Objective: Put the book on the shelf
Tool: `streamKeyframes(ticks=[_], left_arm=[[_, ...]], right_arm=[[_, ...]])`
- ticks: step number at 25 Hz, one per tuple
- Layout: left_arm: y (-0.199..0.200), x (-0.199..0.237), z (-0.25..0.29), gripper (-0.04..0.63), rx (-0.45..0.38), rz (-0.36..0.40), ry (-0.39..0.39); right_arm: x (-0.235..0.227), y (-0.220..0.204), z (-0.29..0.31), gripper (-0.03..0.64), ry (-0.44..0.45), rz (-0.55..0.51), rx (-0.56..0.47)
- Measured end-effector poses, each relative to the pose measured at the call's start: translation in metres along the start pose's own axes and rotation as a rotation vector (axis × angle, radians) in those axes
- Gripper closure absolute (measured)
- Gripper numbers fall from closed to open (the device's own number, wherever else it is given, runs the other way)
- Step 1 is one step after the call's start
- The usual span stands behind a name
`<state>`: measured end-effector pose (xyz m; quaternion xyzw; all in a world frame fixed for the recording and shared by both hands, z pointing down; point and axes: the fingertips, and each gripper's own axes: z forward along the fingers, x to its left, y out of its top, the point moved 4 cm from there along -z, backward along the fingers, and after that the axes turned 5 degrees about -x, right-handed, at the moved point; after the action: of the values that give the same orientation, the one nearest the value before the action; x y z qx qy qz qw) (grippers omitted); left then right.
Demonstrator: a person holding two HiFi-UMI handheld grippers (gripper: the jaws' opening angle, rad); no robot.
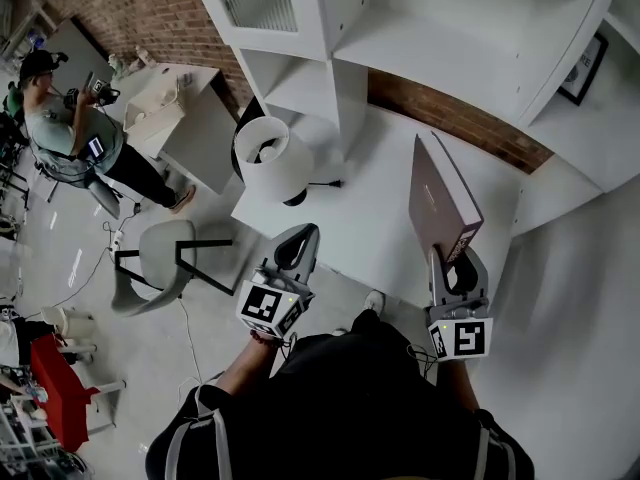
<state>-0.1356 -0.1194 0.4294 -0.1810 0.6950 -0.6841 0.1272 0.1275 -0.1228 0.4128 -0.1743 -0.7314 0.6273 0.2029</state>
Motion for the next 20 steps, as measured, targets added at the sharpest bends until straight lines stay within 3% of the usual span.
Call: streamKeyframes(ticks=[7, 20], left_arm=[[0.012, 0.000, 0.039, 0.566, -0.024, 0.032, 0.014], [0.024, 0.019, 0.063, 0.566, -0.065, 0.005, 0.056]], right_arm=[[-0.027, 0.011, 0.029, 0.466, 0.047, 0.013, -0.048], [-0.032, 0.025, 0.073, 0.466, 0.105, 0.071, -0.080]])
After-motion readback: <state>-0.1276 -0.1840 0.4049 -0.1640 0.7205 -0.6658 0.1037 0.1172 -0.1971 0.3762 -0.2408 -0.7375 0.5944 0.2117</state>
